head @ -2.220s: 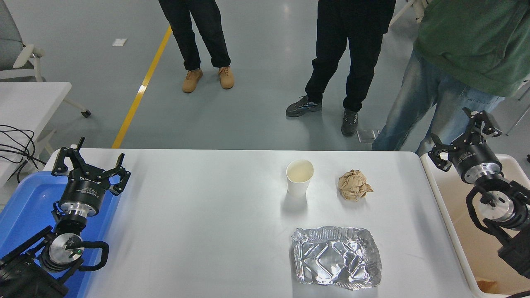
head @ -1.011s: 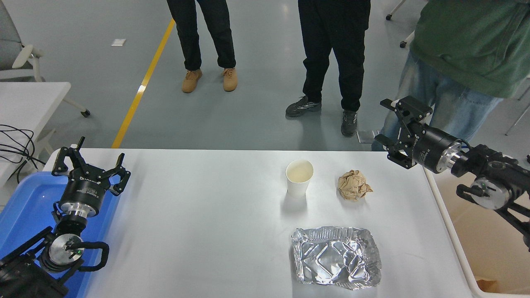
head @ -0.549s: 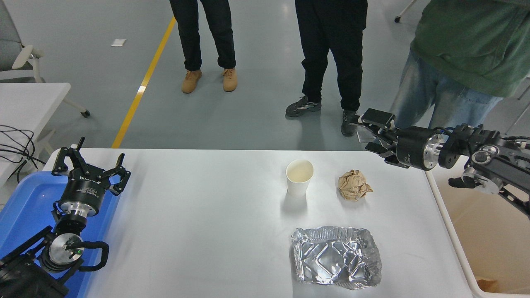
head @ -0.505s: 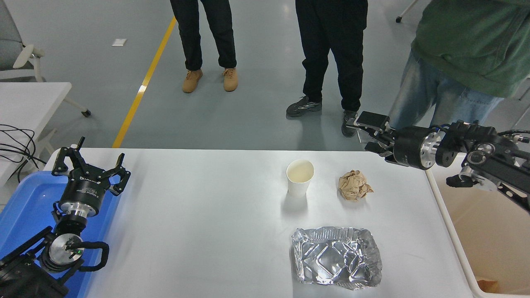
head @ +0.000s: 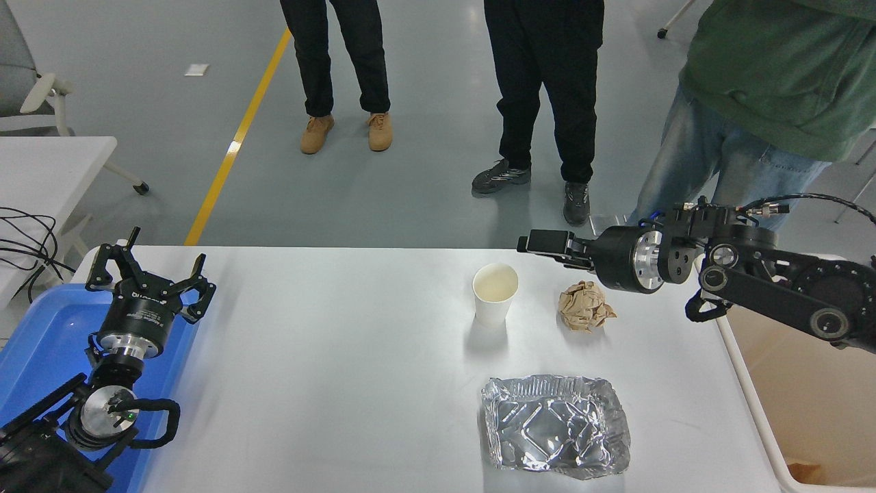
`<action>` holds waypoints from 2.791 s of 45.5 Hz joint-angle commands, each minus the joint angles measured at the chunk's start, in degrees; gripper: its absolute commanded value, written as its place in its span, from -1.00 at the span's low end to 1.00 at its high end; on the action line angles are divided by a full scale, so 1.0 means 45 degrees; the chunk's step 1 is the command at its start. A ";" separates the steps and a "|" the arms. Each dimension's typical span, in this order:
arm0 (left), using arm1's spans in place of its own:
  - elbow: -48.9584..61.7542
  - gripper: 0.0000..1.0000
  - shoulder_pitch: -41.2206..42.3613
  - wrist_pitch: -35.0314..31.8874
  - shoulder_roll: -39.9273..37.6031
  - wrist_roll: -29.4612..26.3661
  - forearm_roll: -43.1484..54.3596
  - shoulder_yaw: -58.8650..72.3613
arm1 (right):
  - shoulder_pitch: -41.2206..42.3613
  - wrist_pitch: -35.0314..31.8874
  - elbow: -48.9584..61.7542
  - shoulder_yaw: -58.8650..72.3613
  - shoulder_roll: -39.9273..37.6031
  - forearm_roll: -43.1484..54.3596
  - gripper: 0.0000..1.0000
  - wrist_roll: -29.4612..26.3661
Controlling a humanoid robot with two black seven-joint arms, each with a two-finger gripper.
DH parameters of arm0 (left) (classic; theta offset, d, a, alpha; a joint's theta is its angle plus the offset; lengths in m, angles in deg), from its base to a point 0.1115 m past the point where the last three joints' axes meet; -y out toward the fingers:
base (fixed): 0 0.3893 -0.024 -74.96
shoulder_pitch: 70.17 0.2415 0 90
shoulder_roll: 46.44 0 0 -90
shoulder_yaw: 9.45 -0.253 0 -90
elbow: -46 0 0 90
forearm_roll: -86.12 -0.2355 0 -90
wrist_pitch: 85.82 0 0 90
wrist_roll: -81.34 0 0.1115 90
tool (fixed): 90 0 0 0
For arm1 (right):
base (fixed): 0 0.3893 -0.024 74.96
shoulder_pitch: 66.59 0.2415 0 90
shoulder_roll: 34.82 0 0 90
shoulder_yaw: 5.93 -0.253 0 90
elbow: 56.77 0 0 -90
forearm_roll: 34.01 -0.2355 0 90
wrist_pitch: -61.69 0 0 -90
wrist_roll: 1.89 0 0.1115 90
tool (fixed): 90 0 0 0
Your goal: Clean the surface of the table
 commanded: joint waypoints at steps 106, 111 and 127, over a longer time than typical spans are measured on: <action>0.0017 0.98 0.0000 0.0000 0.0000 0.0000 0.0002 0.0000 | -0.0014 0.0955 0.8305 0.2927 0.6256 0.0024 0.98 -0.0035; -0.0002 0.98 0.0000 0.0000 0.0000 0.0000 0.0002 0.0000 | -0.0170 0.1093 0.8814 0.2947 0.6588 0.0024 0.98 -0.0035; -0.0002 0.98 0.0000 0.0000 0.0000 0.0000 0.0002 0.0000 | -0.0326 0.1171 0.8815 0.2947 0.6745 0.0024 0.97 -0.0016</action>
